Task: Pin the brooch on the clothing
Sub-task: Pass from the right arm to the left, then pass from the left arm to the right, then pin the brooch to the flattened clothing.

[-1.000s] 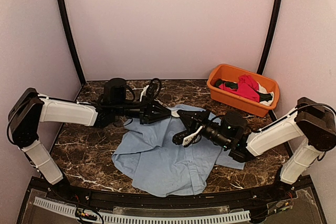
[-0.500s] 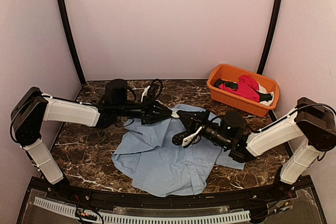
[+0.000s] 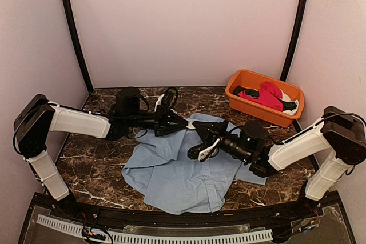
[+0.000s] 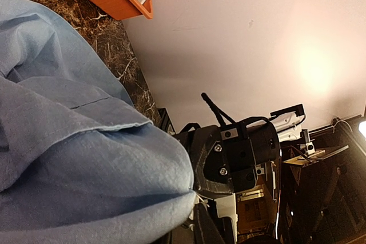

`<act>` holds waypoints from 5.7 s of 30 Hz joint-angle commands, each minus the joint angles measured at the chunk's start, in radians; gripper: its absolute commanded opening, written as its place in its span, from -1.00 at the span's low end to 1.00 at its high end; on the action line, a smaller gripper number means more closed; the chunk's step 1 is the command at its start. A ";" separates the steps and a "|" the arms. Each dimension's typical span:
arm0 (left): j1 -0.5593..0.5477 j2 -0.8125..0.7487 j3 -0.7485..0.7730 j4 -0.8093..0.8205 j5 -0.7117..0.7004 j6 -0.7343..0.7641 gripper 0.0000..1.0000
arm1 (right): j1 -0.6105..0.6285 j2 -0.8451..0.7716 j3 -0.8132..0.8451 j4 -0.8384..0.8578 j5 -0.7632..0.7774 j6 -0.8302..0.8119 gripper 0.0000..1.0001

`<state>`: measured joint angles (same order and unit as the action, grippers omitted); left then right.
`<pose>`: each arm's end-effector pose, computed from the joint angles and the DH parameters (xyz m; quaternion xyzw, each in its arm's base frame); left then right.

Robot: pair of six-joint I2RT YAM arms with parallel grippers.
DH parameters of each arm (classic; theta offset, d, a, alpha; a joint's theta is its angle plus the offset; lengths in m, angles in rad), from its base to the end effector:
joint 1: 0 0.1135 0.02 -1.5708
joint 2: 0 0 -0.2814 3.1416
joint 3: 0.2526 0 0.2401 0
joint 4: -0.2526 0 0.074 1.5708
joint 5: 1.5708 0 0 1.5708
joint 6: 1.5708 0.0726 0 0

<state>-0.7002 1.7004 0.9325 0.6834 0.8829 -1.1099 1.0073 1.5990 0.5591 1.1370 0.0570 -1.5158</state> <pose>0.2582 -0.2909 0.2641 0.1476 0.7106 -0.6754 0.1304 0.1868 0.2879 0.2389 -0.6334 0.2245 -0.2047 0.7117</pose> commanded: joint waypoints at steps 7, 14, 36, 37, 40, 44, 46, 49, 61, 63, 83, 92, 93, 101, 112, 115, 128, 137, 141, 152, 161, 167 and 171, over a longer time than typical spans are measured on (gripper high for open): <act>-0.009 0.024 -0.002 0.058 0.021 -0.030 -0.66 | 0.019 0.010 0.014 -0.008 -0.011 -0.043 -1.00; -0.012 0.021 -0.007 0.056 0.020 -0.018 -0.97 | 0.020 0.014 0.016 0.008 -0.005 -0.030 -1.00; -0.002 -0.023 -0.082 0.305 0.000 0.083 -0.99 | 0.050 -0.287 0.041 -0.345 -0.018 0.532 0.57; 0.001 -0.024 -0.089 0.323 0.000 0.072 -0.99 | 0.046 -0.323 0.071 -0.451 -0.038 0.648 0.55; 0.005 -0.025 -0.096 0.395 0.006 0.055 -0.99 | 0.027 -0.407 0.177 -0.723 -0.106 1.006 0.53; 0.005 -0.025 -0.104 0.452 0.008 0.034 -0.99 | 0.012 -0.462 0.297 -0.941 -0.200 1.340 0.52; 0.006 -0.018 -0.111 0.491 0.007 0.000 -0.99 | -0.003 -0.482 0.321 -0.997 -0.252 1.504 0.48; 0.005 -0.011 -0.121 0.568 0.008 -0.037 -0.99 | -0.027 -0.497 0.307 -0.986 -0.333 1.740 0.37; 0.007 -0.003 -0.125 0.643 0.017 -0.102 -0.99 | -0.152 -0.399 0.197 -0.744 -0.478 2.323 0.09; 0.007 -0.004 -0.128 0.643 0.019 -0.102 -0.99 | -0.175 -0.372 0.185 -0.693 -0.498 2.369 0.07; 0.007 0.002 -0.138 0.576 0.022 -0.063 -0.99 | -0.209 -0.142 0.301 -0.491 -0.677 2.430 -0.48; 0.007 0.001 -0.138 0.573 0.018 -0.063 -0.99 | -0.211 -0.104 0.307 -0.477 -0.709 2.433 -0.97; 0.007 0.000 -0.139 0.573 0.019 -0.064 -0.99 | -0.211 -0.104 0.305 -0.482 -0.706 2.429 -1.00; 0.007 -0.018 -0.127 0.536 0.043 -0.072 -0.64 | -0.210 -0.143 0.313 -0.609 -0.649 2.345 -1.00; 0.007 -0.043 -0.099 0.384 0.071 -0.003 -0.66 | -0.213 -0.179 0.346 -0.768 -0.599 2.242 -1.00; 0.007 -0.047 -0.090 0.319 0.067 0.041 -0.68 | -0.213 -0.173 0.351 -0.784 -0.600 2.234 -1.00; 0.007 -0.057 -0.016 0.184 0.089 0.139 -0.62 | -0.212 -0.163 0.361 -0.815 -0.617 2.230 -1.00; 0.007 -0.060 0.009 0.104 0.096 0.192 -0.62 | -0.213 -0.157 0.378 -0.854 -0.620 2.215 -1.00; 0.007 -0.059 0.009 0.106 0.092 0.186 -0.63 | -0.213 -0.156 0.377 -0.860 -0.619 2.213 -1.00; 0.026 -0.147 -0.010 0.028 0.110 0.232 -0.16 | -0.220 -0.203 0.353 -0.818 -0.693 2.231 -1.00; 0.051 -0.236 0.060 -0.334 0.023 0.484 0.00 | -0.230 -0.217 0.345 -0.806 -0.710 2.244 -1.00; 0.050 -0.231 0.147 -0.556 -0.007 0.658 0.00 | -0.230 -0.206 0.354 -0.809 -0.718 2.246 -1.00; 0.048 -0.213 0.195 -0.666 -0.028 0.767 0.02 | -0.230 -0.200 0.364 -0.813 -0.730 2.246 -1.00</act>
<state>-0.6525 1.4902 1.0733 0.1852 0.8806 -0.4976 0.7841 1.4021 0.9085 0.2829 -0.6407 0.7242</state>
